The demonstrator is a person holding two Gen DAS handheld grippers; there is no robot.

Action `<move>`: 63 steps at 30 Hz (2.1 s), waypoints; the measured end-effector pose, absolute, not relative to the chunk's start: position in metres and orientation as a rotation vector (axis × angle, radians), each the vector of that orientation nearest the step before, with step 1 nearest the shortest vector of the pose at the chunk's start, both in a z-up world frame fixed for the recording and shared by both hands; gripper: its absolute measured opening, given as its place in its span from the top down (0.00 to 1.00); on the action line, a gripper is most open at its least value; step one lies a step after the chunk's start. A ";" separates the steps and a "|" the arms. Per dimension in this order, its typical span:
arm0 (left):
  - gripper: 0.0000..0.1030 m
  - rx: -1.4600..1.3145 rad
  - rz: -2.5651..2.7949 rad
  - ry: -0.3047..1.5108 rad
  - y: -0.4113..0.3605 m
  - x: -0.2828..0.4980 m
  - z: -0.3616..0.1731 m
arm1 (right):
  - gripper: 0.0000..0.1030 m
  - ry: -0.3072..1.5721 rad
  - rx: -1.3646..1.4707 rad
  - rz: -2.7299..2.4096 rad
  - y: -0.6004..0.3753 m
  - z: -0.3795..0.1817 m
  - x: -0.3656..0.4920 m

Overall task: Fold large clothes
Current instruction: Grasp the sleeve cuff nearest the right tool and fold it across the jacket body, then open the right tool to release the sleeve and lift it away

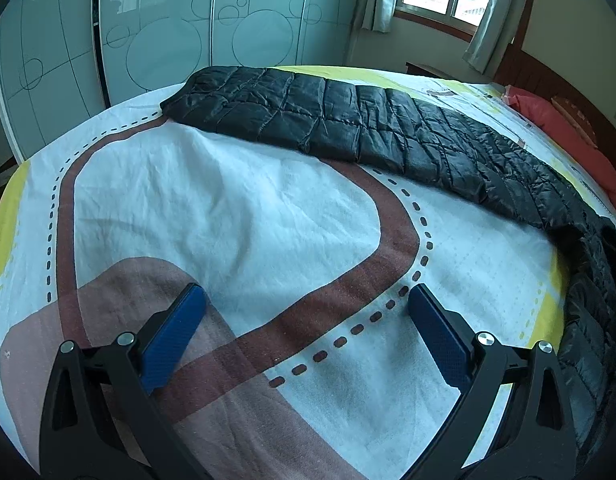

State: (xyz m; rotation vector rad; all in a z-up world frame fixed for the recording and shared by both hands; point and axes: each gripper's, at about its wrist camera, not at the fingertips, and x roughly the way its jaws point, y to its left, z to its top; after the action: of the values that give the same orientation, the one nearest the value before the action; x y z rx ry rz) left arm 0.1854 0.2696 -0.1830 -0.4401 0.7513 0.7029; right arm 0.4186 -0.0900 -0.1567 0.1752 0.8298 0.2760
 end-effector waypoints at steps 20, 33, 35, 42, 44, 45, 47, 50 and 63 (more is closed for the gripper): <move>0.02 -0.437 0.705 0.753 0.269 0.185 -0.183 | 0.54 0.673 0.201 0.180 -0.192 -0.095 0.349; 0.02 -0.413 0.718 0.770 0.268 0.189 -0.184 | 0.70 0.838 0.332 -0.236 -0.402 -0.169 0.368; 0.02 -0.411 0.719 0.771 0.267 0.189 -0.184 | 0.70 0.852 0.312 -0.246 -0.401 -0.159 0.370; 0.02 -0.402 0.724 0.775 0.266 0.190 -0.184 | 0.70 0.776 0.180 -0.272 -0.391 -0.128 0.408; 0.02 -0.401 0.725 0.777 0.267 0.190 -0.184 | 0.70 0.824 0.186 -0.283 -0.398 -0.145 0.431; 0.02 -0.400 0.726 0.777 0.266 0.190 -0.184 | 0.69 0.871 0.193 -0.292 -0.402 -0.162 0.441; 0.02 -0.398 0.727 0.778 0.266 0.190 -0.185 | 0.68 0.889 0.161 -0.291 -0.402 -0.176 0.448; 0.02 -0.398 0.728 0.778 0.266 0.190 -0.185 | 0.68 0.860 0.116 -0.318 -0.389 -0.162 0.440; 0.02 -0.397 0.728 0.778 0.265 0.190 -0.185 | 0.67 0.849 0.099 -0.190 -0.313 -0.183 0.404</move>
State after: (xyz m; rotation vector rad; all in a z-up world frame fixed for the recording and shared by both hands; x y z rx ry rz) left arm 0.1900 0.2652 -0.1847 -0.3974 0.7775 0.7279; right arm 0.4044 -0.3129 -0.1832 0.0993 0.8487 -0.1903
